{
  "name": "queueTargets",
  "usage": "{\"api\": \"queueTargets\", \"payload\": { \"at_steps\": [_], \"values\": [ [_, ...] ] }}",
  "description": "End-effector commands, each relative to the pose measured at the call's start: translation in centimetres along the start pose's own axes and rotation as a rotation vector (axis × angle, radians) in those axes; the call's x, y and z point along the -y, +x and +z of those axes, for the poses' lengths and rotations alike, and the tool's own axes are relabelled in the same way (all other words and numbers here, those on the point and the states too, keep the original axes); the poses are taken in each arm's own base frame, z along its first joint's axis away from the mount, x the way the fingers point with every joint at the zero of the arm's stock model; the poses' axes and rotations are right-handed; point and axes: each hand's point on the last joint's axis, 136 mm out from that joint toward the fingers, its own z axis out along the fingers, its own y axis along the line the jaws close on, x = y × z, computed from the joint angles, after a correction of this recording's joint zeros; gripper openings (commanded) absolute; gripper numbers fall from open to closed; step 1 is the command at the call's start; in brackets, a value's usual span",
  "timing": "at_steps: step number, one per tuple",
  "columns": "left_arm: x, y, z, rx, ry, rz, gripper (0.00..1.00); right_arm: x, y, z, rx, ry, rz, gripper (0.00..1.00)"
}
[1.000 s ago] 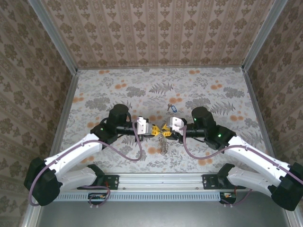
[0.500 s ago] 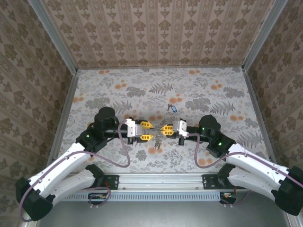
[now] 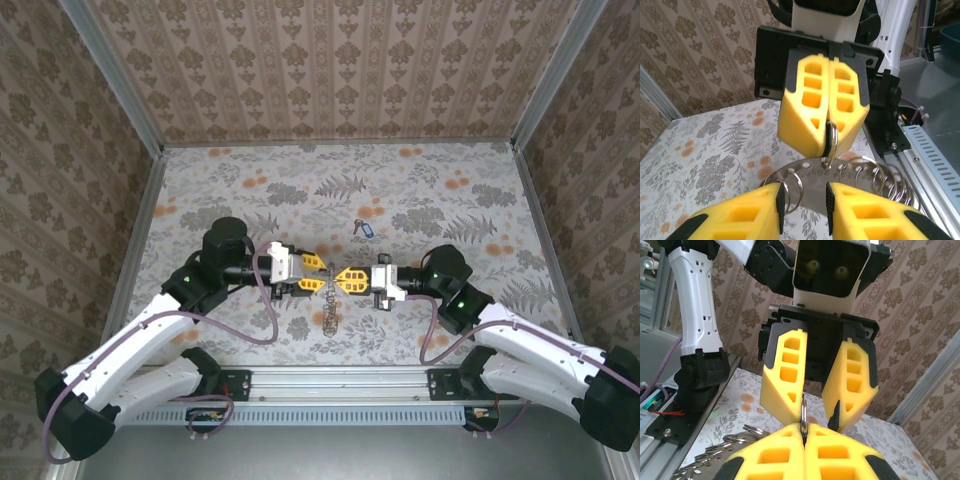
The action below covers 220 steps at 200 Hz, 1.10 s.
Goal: Put the keys on the keyring
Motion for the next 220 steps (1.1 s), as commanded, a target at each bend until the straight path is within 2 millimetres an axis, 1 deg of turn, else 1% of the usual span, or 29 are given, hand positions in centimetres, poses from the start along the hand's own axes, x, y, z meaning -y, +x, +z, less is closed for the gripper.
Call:
{"api": "queueTargets", "payload": {
  "at_steps": [1,48,100,117,131,151,163,191,203,209,220],
  "values": [
    [0.4,-2.1,-0.4,0.056,0.029,0.037,0.29,0.4,-2.9,0.3,0.085,-0.018,-0.072,0.00],
    [1.2,-2.1,-0.5,0.062,0.055,0.046,0.29,0.6,-2.3,0.4,0.060,-0.009,-0.059,0.00],
    [1.2,-1.5,0.3,0.035,0.068,0.048,0.28,0.7,-1.7,0.5,0.017,-0.013,-0.052,0.00],
    [0.9,-1.6,0.5,0.029,0.062,0.055,0.27,0.8,-1.2,0.6,-0.014,-0.012,-0.046,0.00],
    [0.8,-1.6,0.6,0.025,0.060,0.059,0.25,0.8,-0.3,0.6,-0.060,-0.007,-0.039,0.00],
    [0.6,-1.2,0.9,0.003,0.051,0.075,0.22,1.0,1.5,0.5,-0.138,0.008,-0.036,0.00],
    [0.3,-0.8,1.1,-0.011,0.044,0.079,0.20,0.8,2.0,0.5,-0.162,0.001,-0.041,0.00],
    [0.0,-0.2,1.6,-0.035,0.059,0.073,0.11,1.1,2.4,0.5,-0.190,0.009,-0.047,0.00],
    [-0.1,0.0,1.8,-0.051,0.057,0.073,0.05,1.1,2.7,0.4,-0.205,0.012,-0.045,0.00],
    [-0.2,0.1,1.8,-0.060,0.053,0.076,0.00,1.1,2.8,0.4,-0.213,0.011,-0.044,0.00],
    [-0.4,0.3,1.9,-0.076,0.048,0.080,0.00,1.2,2.8,0.3,-0.221,0.015,-0.041,0.00]
  ]
}}
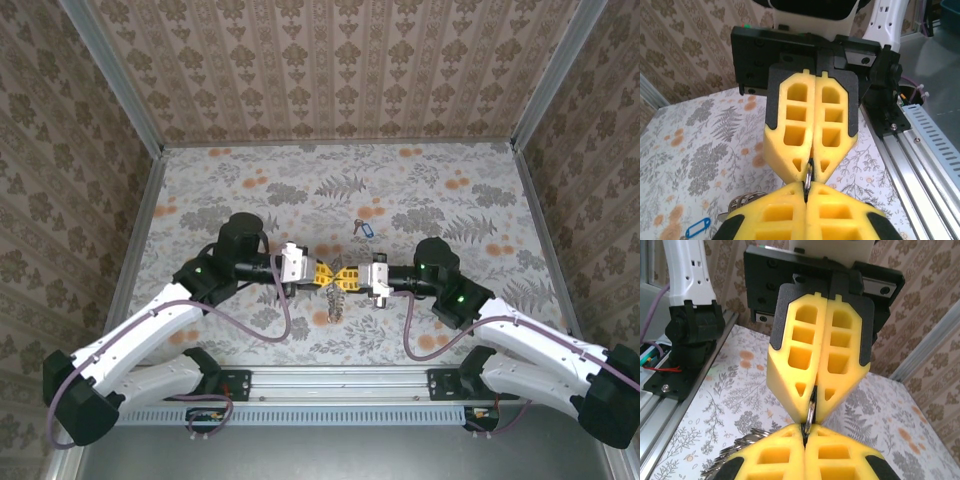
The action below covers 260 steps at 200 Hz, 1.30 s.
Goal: Put the keys on the keyring
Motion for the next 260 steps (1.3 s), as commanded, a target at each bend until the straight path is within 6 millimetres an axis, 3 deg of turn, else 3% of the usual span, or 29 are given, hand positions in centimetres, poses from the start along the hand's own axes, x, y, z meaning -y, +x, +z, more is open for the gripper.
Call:
{"api": "queueTargets", "payload": {
  "at_steps": [1,9,21,39,73,134,195,229,260],
  "values": [
    [-0.2,-1.6,0.0,0.011,0.006,0.061,0.00,1.1,-1.0,0.0,-0.011,0.027,-0.046,0.00],
    [-0.3,-1.6,0.0,0.009,0.004,0.060,0.00,1.0,-1.0,0.0,-0.009,0.028,-0.044,0.00],
    [-0.3,-1.9,0.1,0.025,0.002,0.055,0.00,0.9,-0.9,-0.1,-0.008,0.029,-0.039,0.11],
    [-0.5,-2.7,0.0,0.086,0.003,0.044,0.00,0.9,-0.5,-0.6,0.000,0.040,-0.019,0.18],
    [-0.7,-4.3,-0.5,0.236,0.039,0.032,0.00,1.1,-0.6,-1.5,0.069,0.052,0.051,0.26],
    [-1.0,-5.6,-0.5,0.307,0.112,0.035,0.00,1.4,-1.4,-2.1,0.126,0.087,0.072,0.29],
    [-1.6,-5.4,0.0,0.309,0.141,-0.005,0.00,1.7,-2.4,-3.4,0.145,0.147,0.029,0.27],
    [-2.0,-5.1,0.3,0.299,0.133,-0.013,0.00,1.6,-1.9,-3.4,0.123,0.146,0.031,0.22],
    [-3.2,-4.7,0.4,0.274,0.069,-0.039,0.00,1.4,-0.5,-3.9,0.048,0.138,0.018,0.29]
  ]
}}
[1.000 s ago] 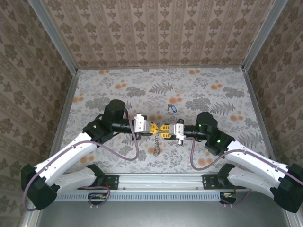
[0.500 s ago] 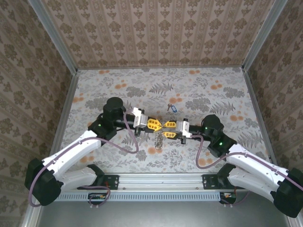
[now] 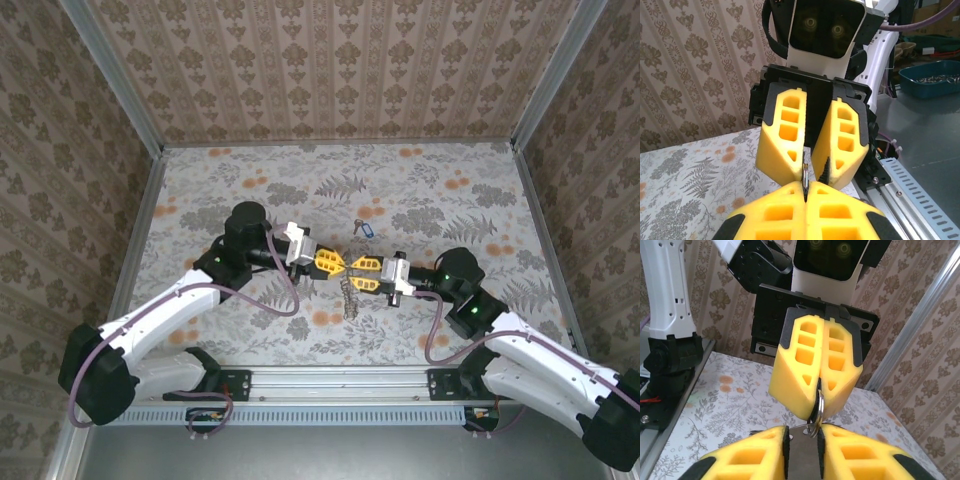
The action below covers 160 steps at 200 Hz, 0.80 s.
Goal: Put the keys on the keyring
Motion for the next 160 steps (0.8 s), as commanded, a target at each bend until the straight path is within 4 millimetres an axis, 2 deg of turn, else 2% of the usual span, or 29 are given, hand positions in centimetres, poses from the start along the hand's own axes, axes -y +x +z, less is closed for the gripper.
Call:
{"api": "queueTargets", "payload": {
  "at_steps": [1,39,79,109,129,148,160],
  "values": [
    [-1.3,-2.2,-0.4,0.029,-0.044,0.048,0.00,-0.2,0.9,-0.7,-0.053,-0.003,-0.029,0.29],
    [-2.1,-1.9,-0.6,0.005,-0.076,0.008,0.00,-1.1,2.4,-1.9,-0.196,-0.052,-0.132,0.29],
    [-5.4,-1.5,-1.5,-0.044,-0.281,-0.098,0.00,-1.5,2.8,-2.1,-0.232,-0.090,-0.174,0.32],
    [-6.6,-0.5,-1.9,-0.085,-0.368,-0.215,0.00,-1.0,2.8,-2.1,-0.236,-0.069,-0.194,0.37],
    [-7.0,-0.4,-2.2,-0.061,-0.407,-0.276,0.00,-0.3,2.6,-1.9,-0.238,-0.021,-0.078,0.50],
    [-7.1,-0.8,-2.3,-0.037,-0.418,-0.295,0.00,0.9,3.3,-1.8,-0.285,0.049,0.108,0.69],
    [-7.1,-1.2,-2.4,-0.028,-0.420,-0.290,0.00,0.6,4.1,-1.6,-0.296,0.028,0.174,0.73]
  ]
}}
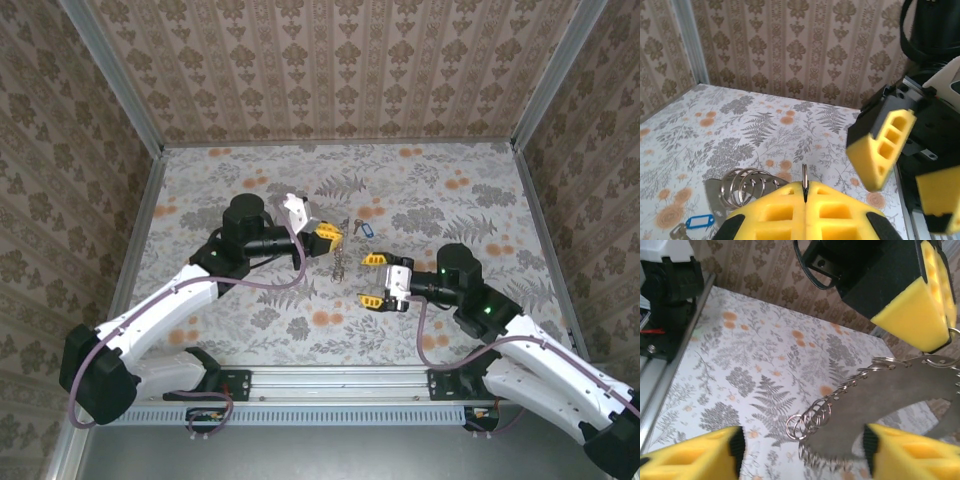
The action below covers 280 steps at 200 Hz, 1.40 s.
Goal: Put the keys on the keyring
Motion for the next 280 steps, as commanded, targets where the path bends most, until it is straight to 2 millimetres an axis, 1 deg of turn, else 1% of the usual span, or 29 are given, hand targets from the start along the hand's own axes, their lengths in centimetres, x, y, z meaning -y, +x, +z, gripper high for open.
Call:
{"api": "queueTargets", "payload": {
  "at_steps": [1,23,38,64,76,92,106,117,127,150,165,176,192,209,227,240,263,280],
  "values": [
    [-0.2,-2.2,-0.8,0.062,-0.038,-0.027,0.00,1.4,0.1,0.2,-0.022,0.031,0.187,0.74],
    [0.1,-2.6,-1.0,0.070,-0.030,-0.009,0.00,2.0,1.4,1.1,-0.010,0.012,0.319,0.78],
    [0.3,-2.8,-1.1,0.071,-0.016,-0.005,0.00,2.6,2.3,1.8,-0.017,0.007,0.367,0.82],
    [1.4,-3.3,-1.1,0.072,0.052,0.009,0.00,2.7,2.2,2.6,0.003,-0.059,0.351,0.83],
    [2.1,-3.3,-1.1,0.068,0.095,0.033,0.00,2.6,2.3,2.4,0.009,-0.097,0.319,0.83],
    [3.0,-3.2,-1.4,0.063,0.138,0.079,0.00,1.9,2.1,1.7,0.018,-0.209,0.294,0.81],
    [3.9,-3.3,-1.6,0.064,0.175,0.120,0.00,0.3,1.7,0.8,0.012,-0.349,0.253,0.78],
    [4.4,-3.4,-1.7,0.059,0.201,0.152,0.00,-0.2,1.5,0.5,-0.005,-0.398,0.243,0.77],
    [5.0,-3.7,-1.9,0.055,0.229,0.175,0.00,-0.3,1.5,0.5,-0.003,-0.414,0.238,0.76],
    [6.3,-4.2,-2.3,0.068,0.306,0.226,0.00,0.6,1.3,1.4,0.036,-0.396,0.218,0.74],
    [6.6,-4.5,-2.4,0.074,0.322,0.237,0.00,1.4,1.4,2.1,0.035,-0.373,0.223,0.72],
    [6.6,-4.6,-2.4,0.073,0.324,0.240,0.00,2.0,1.4,2.4,0.028,-0.353,0.229,0.71],
    [6.6,-4.7,-2.4,0.075,0.328,0.244,0.00,2.5,0.9,2.7,0.048,-0.343,0.227,0.70],
    [6.2,-4.9,-2.2,0.074,0.306,0.241,0.00,2.4,-0.1,2.9,0.094,-0.356,0.227,0.70],
    [5.6,-5.2,-2.1,0.080,0.271,0.240,0.00,2.1,-0.9,3.0,0.116,-0.363,0.212,0.64],
    [6.1,-5.3,-2.3,0.091,0.297,0.254,0.00,2.5,-0.5,2.9,0.100,-0.319,0.200,0.64],
    [7.0,-5.3,-2.6,0.100,0.345,0.274,0.00,4.1,1.5,2.4,0.034,-0.199,0.195,0.69],
    [7.5,-5.2,-2.8,0.099,0.375,0.283,0.00,4.9,2.5,1.8,0.008,-0.160,0.216,0.72]
  ]
}}
